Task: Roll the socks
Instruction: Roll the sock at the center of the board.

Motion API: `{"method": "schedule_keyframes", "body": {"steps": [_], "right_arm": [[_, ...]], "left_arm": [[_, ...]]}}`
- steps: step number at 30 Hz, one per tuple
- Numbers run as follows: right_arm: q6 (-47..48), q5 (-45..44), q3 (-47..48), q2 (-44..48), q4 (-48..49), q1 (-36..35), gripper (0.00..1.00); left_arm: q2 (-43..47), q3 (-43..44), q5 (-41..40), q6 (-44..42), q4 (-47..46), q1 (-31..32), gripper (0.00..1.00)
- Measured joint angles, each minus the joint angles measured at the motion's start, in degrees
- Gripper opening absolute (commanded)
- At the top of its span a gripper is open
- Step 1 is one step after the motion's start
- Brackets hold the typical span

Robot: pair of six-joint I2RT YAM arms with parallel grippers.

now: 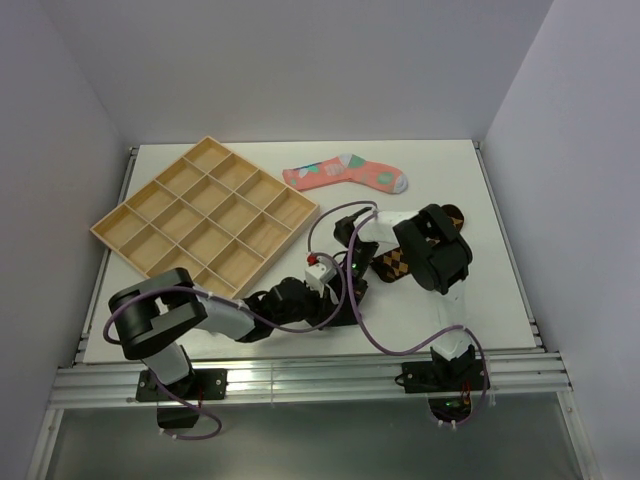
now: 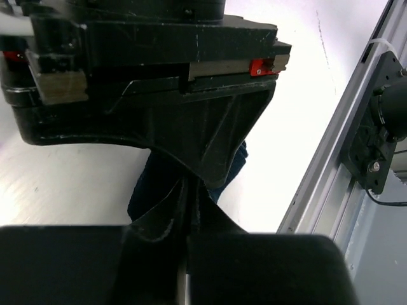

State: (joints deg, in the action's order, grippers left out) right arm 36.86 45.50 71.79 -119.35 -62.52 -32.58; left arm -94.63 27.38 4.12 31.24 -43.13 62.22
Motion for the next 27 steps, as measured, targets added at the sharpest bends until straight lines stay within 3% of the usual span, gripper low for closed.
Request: {"method": "schedule_keyframes", "body": {"steps": [6, 9, 19, 27], "right_arm": [[-2.49, -3.76, -3.08, 3.96, 2.08, 1.05, 0.41], [-2.97, -5.46, -4.46, 6.95, 3.63, 1.20, 0.47], [-4.35, -8.83, -5.81, 11.80, 9.18, 2.25, 0.51], [-4.00, -9.27, -6.05, 15.08, 13.18, 8.07, 0.53]], "left_arm": [[-1.60, 4.22, 0.74, 1.68, 4.00, 0.26, 0.00], [-2.08, 6.29, -0.42, 2.95, 7.74, 0.52, 0.00], [-3.58, 10.36, -2.95, 7.61, 14.01, 0.00, 0.00], [-3.91, 10.51, -2.16, 10.67, 14.32, -1.05, 0.00]]}}
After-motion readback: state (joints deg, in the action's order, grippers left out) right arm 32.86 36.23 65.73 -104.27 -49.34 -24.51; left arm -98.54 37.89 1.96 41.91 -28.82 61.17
